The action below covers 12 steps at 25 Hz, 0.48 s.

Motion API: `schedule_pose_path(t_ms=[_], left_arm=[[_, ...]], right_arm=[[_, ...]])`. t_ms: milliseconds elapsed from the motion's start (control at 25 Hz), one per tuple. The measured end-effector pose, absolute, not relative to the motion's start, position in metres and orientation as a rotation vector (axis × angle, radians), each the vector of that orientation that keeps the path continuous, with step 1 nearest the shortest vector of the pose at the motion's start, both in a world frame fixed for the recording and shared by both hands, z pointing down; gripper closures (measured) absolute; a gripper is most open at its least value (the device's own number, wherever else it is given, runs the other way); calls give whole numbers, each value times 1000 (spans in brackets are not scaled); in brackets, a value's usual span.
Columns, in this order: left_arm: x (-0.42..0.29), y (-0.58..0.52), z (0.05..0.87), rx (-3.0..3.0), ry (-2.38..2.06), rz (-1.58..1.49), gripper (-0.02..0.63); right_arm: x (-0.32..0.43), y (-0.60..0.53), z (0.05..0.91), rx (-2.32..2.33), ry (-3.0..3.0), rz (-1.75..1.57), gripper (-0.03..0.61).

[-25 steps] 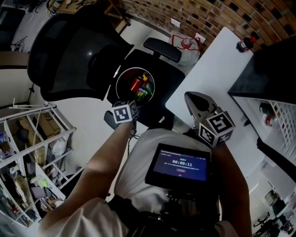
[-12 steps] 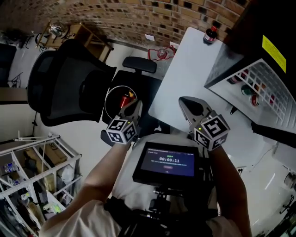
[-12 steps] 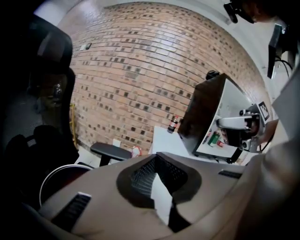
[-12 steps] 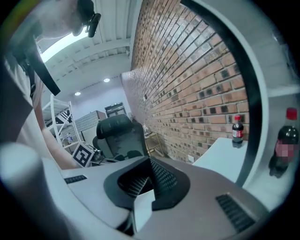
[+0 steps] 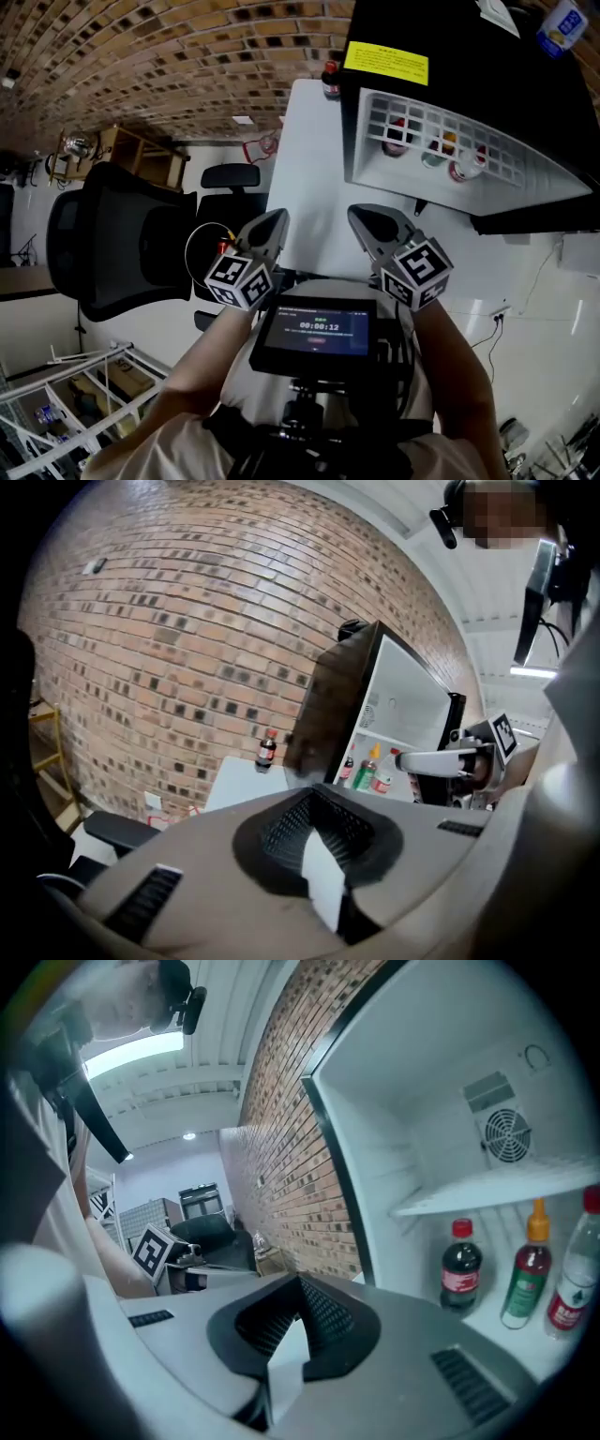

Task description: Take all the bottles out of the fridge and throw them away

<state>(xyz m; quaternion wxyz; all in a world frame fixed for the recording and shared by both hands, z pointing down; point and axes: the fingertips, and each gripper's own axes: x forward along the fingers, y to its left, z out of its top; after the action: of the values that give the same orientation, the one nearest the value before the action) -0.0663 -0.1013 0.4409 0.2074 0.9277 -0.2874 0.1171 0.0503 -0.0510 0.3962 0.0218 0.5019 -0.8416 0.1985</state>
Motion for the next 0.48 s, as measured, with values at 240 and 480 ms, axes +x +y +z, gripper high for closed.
schedule_pose_path(t_ms=[240, 480], left_arm=[[20, -82, 414, 2702, -580, 336, 609], [86, -50, 401, 2758, -377, 368, 609]], right_arm=[[111, -24, 378, 1747, -2563, 574, 575], [161, 5, 370, 1911, -2498, 553, 575]])
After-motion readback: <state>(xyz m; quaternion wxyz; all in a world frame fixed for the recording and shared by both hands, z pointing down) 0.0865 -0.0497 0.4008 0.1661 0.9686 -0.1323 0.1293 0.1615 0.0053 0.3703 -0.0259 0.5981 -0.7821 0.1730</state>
